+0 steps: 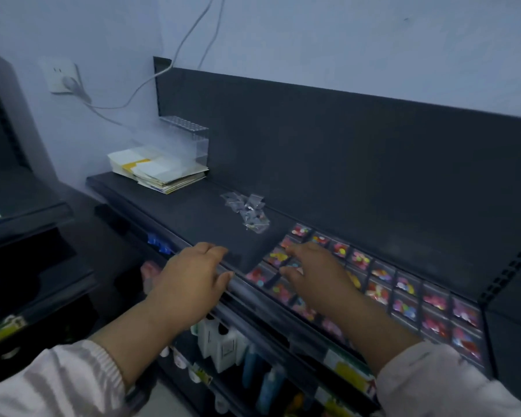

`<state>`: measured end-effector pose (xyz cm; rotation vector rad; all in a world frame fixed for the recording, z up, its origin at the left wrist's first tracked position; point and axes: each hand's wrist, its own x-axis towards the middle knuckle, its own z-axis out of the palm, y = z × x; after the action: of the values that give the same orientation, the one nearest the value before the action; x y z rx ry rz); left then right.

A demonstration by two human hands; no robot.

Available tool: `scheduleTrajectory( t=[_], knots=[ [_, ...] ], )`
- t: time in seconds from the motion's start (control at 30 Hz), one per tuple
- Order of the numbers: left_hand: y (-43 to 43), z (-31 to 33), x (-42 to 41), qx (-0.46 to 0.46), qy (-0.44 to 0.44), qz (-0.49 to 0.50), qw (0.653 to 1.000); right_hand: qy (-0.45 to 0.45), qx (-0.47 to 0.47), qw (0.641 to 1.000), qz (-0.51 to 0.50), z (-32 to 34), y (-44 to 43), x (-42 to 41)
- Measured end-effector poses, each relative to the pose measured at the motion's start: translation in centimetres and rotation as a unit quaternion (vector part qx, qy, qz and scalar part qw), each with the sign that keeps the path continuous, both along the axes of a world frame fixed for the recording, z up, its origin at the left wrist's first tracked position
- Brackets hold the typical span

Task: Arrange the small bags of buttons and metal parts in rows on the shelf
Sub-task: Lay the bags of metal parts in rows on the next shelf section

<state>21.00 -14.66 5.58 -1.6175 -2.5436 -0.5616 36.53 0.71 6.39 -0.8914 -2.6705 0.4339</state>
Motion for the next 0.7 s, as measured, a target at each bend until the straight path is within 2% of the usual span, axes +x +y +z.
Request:
scheduleTrajectory(
  t=[0.47,0.7],
  knots=[
    [10.4,-0.9,-11.1,-0.045,0.015,-0.015,0.999,-0.042,-0.015,0.998,-0.036,-3.8,13.2,-13.1],
    [18.4,-4.6,-14.1,-0.059,0.005,-0.113,0.992,-0.075,-0.030,0.997,-0.014,-6.6,18.7,-17.6]
  ],
)
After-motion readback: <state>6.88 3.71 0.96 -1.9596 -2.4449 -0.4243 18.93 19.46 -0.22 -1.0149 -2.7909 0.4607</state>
